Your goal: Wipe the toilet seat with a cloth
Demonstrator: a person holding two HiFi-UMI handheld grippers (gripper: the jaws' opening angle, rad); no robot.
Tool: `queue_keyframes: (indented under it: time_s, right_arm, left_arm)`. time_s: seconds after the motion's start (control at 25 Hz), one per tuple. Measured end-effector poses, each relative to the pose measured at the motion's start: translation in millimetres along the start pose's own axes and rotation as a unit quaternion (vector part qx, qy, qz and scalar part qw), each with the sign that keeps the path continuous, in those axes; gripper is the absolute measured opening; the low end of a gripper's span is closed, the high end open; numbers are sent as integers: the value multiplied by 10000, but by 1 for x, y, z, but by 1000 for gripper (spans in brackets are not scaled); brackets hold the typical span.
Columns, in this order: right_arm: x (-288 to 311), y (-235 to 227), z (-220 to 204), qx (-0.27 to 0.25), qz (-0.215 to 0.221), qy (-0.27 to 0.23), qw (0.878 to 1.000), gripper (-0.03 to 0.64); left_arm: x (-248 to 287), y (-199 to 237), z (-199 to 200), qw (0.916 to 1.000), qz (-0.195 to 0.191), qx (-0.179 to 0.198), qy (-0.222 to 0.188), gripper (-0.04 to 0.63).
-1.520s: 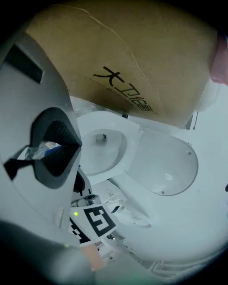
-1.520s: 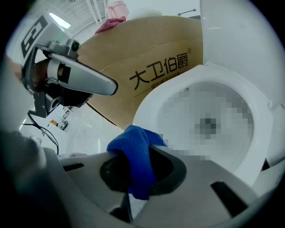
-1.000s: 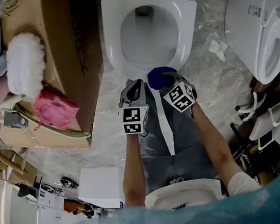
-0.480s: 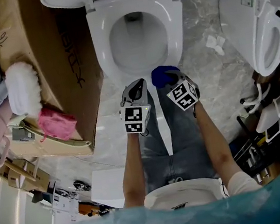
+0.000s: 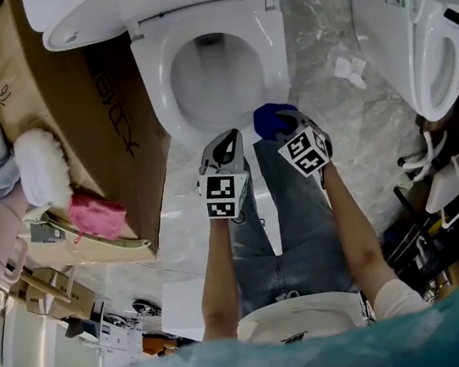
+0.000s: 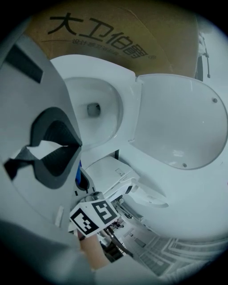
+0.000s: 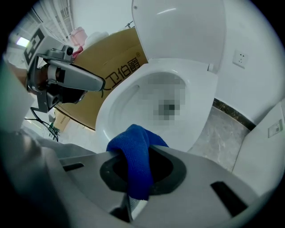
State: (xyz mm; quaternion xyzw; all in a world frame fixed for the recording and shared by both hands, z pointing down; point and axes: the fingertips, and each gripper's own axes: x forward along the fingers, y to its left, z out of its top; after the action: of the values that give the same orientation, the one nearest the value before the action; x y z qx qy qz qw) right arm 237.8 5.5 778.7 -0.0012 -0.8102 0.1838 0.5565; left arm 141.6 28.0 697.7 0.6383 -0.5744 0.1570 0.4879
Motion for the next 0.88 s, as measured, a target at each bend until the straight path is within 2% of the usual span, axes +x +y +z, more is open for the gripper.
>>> queue_keyframes:
  time_s: [0.88]
  right_arm:
    - [-15,-87,41,-72,-278,-248,9993,29]
  left_arm:
    - [26,-13,48,9999,38,58,-90,11]
